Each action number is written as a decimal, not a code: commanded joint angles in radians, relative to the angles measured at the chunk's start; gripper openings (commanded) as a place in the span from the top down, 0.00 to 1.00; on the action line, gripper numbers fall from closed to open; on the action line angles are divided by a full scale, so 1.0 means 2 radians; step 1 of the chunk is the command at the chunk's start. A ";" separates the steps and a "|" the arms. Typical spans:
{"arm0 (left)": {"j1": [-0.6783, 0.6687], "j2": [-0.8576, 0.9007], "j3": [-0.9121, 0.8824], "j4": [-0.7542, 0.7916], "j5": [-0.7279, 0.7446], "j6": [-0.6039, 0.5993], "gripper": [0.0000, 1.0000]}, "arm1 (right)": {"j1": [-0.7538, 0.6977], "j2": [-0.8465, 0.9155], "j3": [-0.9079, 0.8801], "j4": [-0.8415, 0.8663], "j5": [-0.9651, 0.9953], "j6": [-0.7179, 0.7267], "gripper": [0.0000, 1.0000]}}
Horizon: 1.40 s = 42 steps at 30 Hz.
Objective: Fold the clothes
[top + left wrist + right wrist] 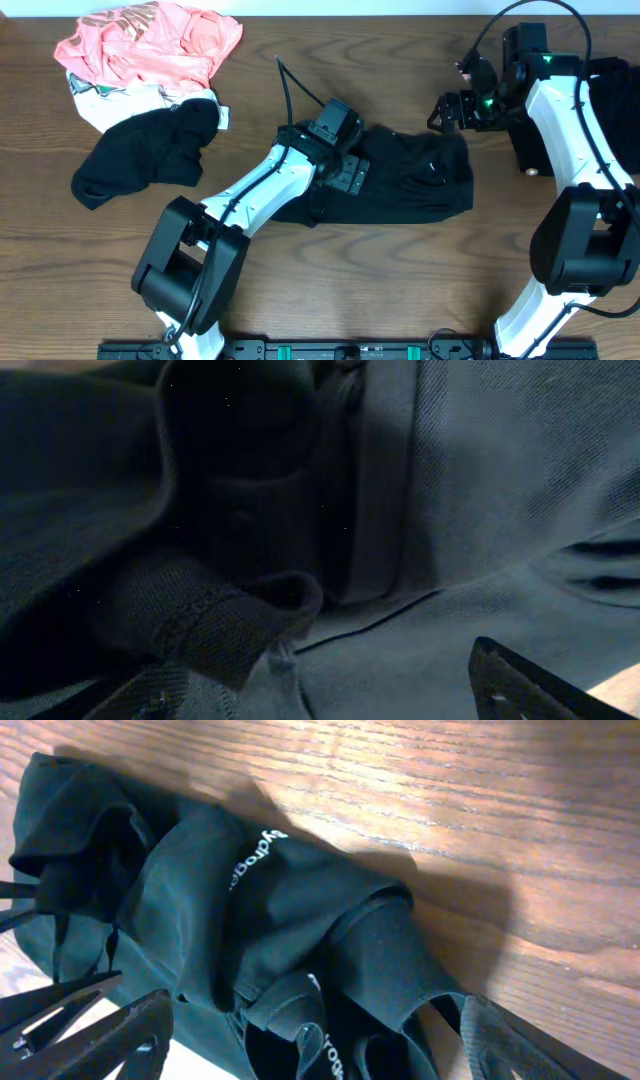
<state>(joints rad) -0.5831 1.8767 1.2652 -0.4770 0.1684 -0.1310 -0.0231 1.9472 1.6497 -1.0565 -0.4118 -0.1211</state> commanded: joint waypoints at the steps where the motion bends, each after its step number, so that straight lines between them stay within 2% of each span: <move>1: 0.002 0.002 0.002 0.008 0.037 0.001 0.11 | 0.002 -0.010 0.010 -0.002 -0.004 -0.007 0.10; 9: 0.005 -0.061 0.006 0.002 0.046 0.022 0.11 | -0.005 -0.010 0.009 -0.025 -0.029 -0.008 0.13; 18: 0.035 -0.157 0.006 -0.060 -0.014 0.024 0.07 | -0.023 -0.010 -0.028 -0.040 -0.044 -0.062 0.11; 28: 0.083 -0.164 0.006 -0.113 -0.025 0.024 0.07 | -0.045 -0.010 -0.099 0.017 -0.041 -0.060 0.15; 35: 0.087 -0.164 0.004 -0.113 -0.027 0.028 0.07 | -0.073 -0.010 -0.126 0.035 -0.008 -0.060 0.16; 42: 0.087 -0.164 0.004 -0.113 -0.027 0.028 0.07 | -0.077 -0.010 -0.168 0.049 -0.038 -0.060 0.16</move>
<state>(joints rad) -0.4129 1.5497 1.2659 -0.6994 0.1268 -0.0956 -0.1738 1.9472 1.3357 -0.9661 -0.4431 -0.2249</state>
